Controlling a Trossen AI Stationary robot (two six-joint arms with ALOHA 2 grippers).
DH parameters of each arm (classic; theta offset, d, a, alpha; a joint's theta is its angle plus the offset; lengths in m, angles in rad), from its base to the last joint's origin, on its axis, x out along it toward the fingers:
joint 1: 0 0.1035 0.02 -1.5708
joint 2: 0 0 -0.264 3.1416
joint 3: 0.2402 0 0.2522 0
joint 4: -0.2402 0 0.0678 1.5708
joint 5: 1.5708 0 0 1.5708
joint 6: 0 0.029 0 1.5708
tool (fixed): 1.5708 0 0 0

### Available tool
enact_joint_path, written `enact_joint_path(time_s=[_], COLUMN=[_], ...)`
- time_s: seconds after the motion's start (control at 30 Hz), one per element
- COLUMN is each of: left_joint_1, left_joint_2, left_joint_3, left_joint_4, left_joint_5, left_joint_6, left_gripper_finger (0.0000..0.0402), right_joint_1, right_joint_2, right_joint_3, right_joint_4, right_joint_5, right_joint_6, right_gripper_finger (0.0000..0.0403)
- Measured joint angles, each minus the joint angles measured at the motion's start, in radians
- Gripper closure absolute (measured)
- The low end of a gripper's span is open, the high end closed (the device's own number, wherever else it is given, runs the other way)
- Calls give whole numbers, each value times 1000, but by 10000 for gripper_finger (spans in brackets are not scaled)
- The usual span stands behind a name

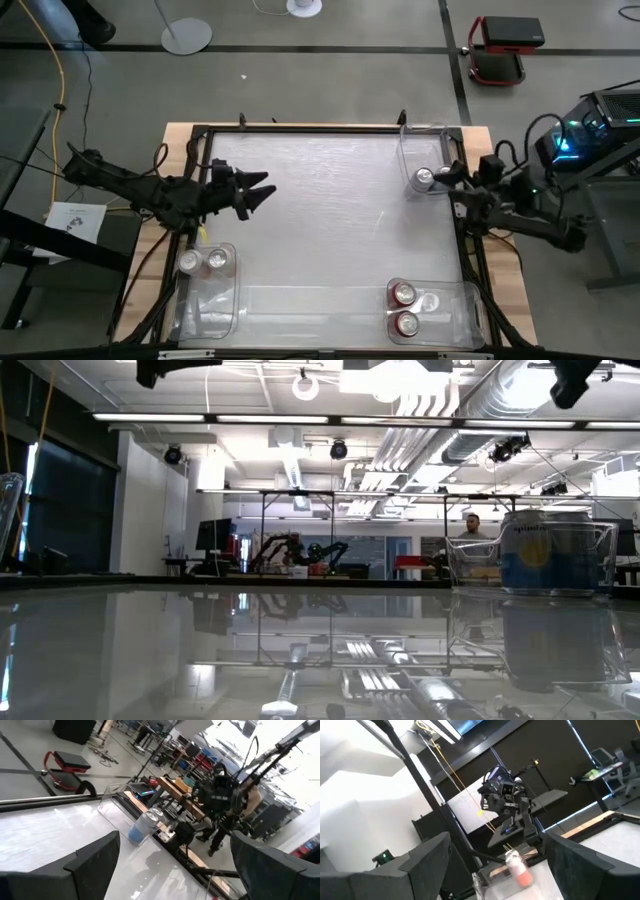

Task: Sort soda cans
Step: Return to Home Position

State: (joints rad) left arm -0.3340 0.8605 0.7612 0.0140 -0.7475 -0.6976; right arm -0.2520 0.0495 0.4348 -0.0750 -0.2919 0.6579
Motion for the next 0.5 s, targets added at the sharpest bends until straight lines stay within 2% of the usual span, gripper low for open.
enact_joint_path(time_s=[0.27,0.5], left_joint_1=[0,0], left_joint_2=[-12,-15], left_joint_3=[0,-1], left_joint_4=[-2,-13], left_joint_5=[-68,-102], left_joint_6=[-8,-16], left_gripper_finger=[49,49], right_joint_1=[42,97], right_joint_2=[-46,-46], right_joint_3=[-60,-82], right_joint_4=[-54,-229], right_joint_5=[2,158], right_joint_6=[-122,-284], right_gripper_finger=[96,96])
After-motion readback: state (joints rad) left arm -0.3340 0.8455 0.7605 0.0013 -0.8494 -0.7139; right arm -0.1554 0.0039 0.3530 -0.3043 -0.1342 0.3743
